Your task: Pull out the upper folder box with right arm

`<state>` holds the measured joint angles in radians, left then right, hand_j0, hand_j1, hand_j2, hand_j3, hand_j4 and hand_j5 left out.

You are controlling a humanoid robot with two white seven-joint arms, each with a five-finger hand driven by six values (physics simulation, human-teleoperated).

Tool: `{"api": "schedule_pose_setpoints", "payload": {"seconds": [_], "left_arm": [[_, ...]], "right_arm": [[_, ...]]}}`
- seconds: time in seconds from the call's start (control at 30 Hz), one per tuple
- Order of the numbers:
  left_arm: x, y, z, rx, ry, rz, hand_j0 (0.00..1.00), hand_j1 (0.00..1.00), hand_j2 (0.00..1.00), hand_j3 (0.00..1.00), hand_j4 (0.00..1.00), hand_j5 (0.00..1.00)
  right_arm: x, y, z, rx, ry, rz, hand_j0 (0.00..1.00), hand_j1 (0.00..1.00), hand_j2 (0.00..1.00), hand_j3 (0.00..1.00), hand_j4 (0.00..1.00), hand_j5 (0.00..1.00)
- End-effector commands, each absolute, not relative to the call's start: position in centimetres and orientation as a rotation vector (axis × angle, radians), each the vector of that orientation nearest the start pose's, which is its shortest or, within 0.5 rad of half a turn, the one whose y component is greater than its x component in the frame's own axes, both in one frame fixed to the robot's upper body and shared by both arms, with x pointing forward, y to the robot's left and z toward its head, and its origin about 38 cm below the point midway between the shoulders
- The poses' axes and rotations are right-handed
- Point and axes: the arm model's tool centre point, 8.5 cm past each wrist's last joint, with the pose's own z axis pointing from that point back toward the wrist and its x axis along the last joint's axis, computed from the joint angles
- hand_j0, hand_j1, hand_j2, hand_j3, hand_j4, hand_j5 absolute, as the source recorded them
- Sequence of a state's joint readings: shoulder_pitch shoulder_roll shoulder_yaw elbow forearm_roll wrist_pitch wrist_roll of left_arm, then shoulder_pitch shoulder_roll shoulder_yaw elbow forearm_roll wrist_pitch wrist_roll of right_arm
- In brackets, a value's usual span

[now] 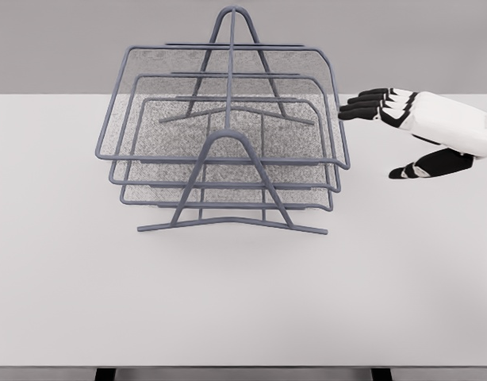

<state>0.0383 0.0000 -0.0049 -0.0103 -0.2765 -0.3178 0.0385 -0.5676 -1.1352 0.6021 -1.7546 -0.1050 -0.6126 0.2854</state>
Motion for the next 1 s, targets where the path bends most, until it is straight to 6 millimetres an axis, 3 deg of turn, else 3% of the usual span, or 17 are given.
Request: {"api": "schedule_pose_setpoints", "payload": {"seconds": [0.0, 0.07, 0.13, 0.17, 0.23, 0.27, 0.33, 0.4, 0.47, 0.57, 0.67, 0.8, 0.9, 0.97], "left_arm": [[1.2, 26.5, -25.8, 0.076, -0.281, -0.285, 1.0, 1.0, 1.0, 1.0, 1.0, 1.0], [1.2, 26.5, -25.8, 0.076, -0.281, -0.285, 1.0, 1.0, 1.0, 1.0, 1.0, 1.0], [1.2, 26.5, -25.8, 0.076, -0.281, -0.285, 1.0, 1.0, 1.0, 1.0, 1.0, 1.0], [1.2, 26.5, -25.8, 0.076, -0.281, -0.285, 1.0, 1.0, 1.0, 1.0, 1.0, 1.0], [1.2, 26.5, -25.8, 0.076, -0.281, -0.285, 1.0, 1.0, 1.0, 1.0, 1.0, 1.0], [1.2, 26.5, -25.8, 0.076, -0.281, -0.285, 1.0, 1.0, 1.0, 1.0, 1.0, 1.0], [1.2, 26.5, -25.8, 0.076, -0.281, -0.285, 1.0, 1.0, 1.0, 1.0, 1.0, 1.0], [1.2, 26.5, -25.8, 0.076, -0.281, -0.285, 1.0, 1.0, 1.0, 1.0, 1.0, 1.0], [1.2, 26.5, -25.8, 0.076, -0.281, -0.285, 1.0, 1.0, 1.0, 1.0, 1.0, 1.0], [1.2, 26.5, -25.8, 0.075, -0.283, -0.285, 1.0, 1.0, 1.0, 1.0, 1.0, 1.0], [1.2, 26.5, -25.8, 0.076, -0.281, -0.285, 1.0, 1.0, 1.0, 1.0, 1.0, 1.0], [1.2, 26.5, -25.8, 0.076, -0.281, -0.285, 1.0, 1.0, 1.0, 1.0, 1.0, 1.0], [1.2, 26.5, -25.8, 0.076, -0.281, -0.285, 1.0, 1.0, 1.0, 1.0, 1.0, 1.0], [1.2, 26.5, -25.8, 0.076, -0.281, -0.285, 1.0, 1.0, 1.0, 1.0, 1.0, 1.0]], "right_arm": [[36.7, -32.0, 31.1, -0.197, -1.86, 1.791, 1.0, 1.0, 1.0, 1.0, 1.0, 1.0], [36.7, -31.6, 30.3, -0.16, -1.798, 1.855, 1.0, 1.0, 1.0, 1.0, 1.0, 1.0], [37.7, -32.8, 31.1, -0.32, -1.747, 1.926, 1.0, 1.0, 1.0, 1.0, 1.0, 1.0], [39.3, -32.5, 29.4, -0.366, -1.724, 1.93, 1.0, 1.0, 1.0, 1.0, 1.0, 1.0], [41.9, -36.7, 27.6, -0.442, -1.634, 1.799, 1.0, 1.0, 1.0, 1.0, 1.0, 1.0], [42.5, -37.7, 27.8, -0.473, -1.617, 1.779, 1.0, 1.0, 1.0, 1.0, 1.0, 1.0], [43.6, -36.1, 27.8, -0.514, -1.623, 1.825, 1.0, 1.0, 1.0, 1.0, 1.0, 1.0], [44.2, -36.0, 27.2, -0.508, -1.614, 1.81, 1.0, 1.0, 1.0, 1.0, 1.0, 1.0], [44.1, -34.3, 27.2, -0.479, -1.653, 1.829, 1.0, 1.0, 1.0, 1.0, 1.0, 1.0], [44.2, -33.7, 27.0, -0.474, -1.645, 1.853, 1.0, 1.0, 1.0, 1.0, 1.0, 1.0], [43.9, -31.8, 27.0, -0.449, -1.674, 1.896, 1.0, 1.0, 1.0, 1.0, 1.0, 1.0], [44.4, -30.1, 28.0, -0.445, -1.727, 1.904, 1.0, 1.0, 1.0, 1.0, 1.0, 1.0], [44.6, -28.4, 26.7, -0.411, -1.725, 1.934, 1.0, 1.0, 1.0, 1.0, 1.0, 1.0], [44.7, -28.5, 25.9, -0.4, -1.699, 1.938, 1.0, 1.0, 1.0, 1.0, 1.0, 1.0]]}}
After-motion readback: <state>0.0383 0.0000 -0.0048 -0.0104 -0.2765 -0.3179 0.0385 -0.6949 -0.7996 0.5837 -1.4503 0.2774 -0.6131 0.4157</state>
